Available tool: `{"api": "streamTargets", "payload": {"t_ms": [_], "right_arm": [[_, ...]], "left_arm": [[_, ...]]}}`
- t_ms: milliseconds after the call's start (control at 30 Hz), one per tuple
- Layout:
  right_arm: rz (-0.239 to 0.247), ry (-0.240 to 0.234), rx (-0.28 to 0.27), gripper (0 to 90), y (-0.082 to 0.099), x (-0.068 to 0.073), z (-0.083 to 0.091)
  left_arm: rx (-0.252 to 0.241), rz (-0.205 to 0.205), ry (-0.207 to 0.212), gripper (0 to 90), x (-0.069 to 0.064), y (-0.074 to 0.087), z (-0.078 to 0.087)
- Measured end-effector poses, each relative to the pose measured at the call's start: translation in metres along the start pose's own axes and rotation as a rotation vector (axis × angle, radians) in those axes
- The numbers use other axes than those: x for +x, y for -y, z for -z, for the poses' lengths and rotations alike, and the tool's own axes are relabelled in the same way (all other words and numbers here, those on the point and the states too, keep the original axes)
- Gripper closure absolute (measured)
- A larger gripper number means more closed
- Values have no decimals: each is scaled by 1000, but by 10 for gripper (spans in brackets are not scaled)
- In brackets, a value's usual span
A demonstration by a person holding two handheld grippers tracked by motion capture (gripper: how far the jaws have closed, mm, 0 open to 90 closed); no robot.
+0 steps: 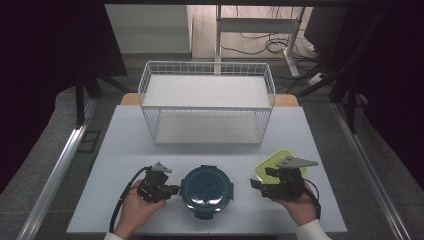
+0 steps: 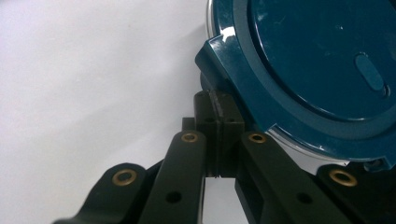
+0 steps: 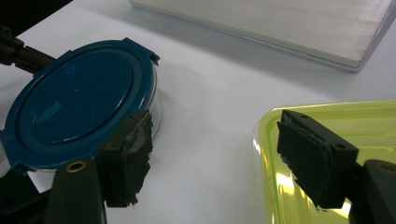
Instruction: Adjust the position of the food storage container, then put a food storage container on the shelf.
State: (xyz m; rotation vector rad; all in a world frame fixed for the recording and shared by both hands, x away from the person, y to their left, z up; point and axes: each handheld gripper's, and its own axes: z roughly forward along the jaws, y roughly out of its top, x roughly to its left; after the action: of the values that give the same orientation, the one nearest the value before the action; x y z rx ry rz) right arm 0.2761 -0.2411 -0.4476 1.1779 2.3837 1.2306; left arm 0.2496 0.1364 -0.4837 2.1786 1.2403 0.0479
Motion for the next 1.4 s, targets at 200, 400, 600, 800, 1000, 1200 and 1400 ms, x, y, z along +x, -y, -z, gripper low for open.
{"api": "streamTargets", "payload": {"t_ms": [200, 400, 600, 800, 1000, 1200, 1400], "right_arm": [[-4, 6, -18, 260, 0, 1, 1], [-5, 10, -55, 244, -3, 5, -2], [8, 3, -55, 205, -2, 9, 1], [-7, -12, -57, 165, 1, 12, 6], [-27, -20, -60, 132, 9, 14, 13], [-70, -27, -89, 144, 9, 15, 15], [-74, -51, -70, 155, 8, 19, 15]], "left_arm": [[-8, -2, 51, 900, 2, -1, -3], [-66, 21, 104, 900, 14, 1, -5], [-162, 38, 69, 891, 20, 1, 12], [-219, 79, 43, 642, 21, 1, 23], [-223, 114, 62, 329, 25, 1, 27], [-231, 121, 41, 232, 25, 1, 28], [-254, 130, 72, 178, 25, 1, 34]]}}
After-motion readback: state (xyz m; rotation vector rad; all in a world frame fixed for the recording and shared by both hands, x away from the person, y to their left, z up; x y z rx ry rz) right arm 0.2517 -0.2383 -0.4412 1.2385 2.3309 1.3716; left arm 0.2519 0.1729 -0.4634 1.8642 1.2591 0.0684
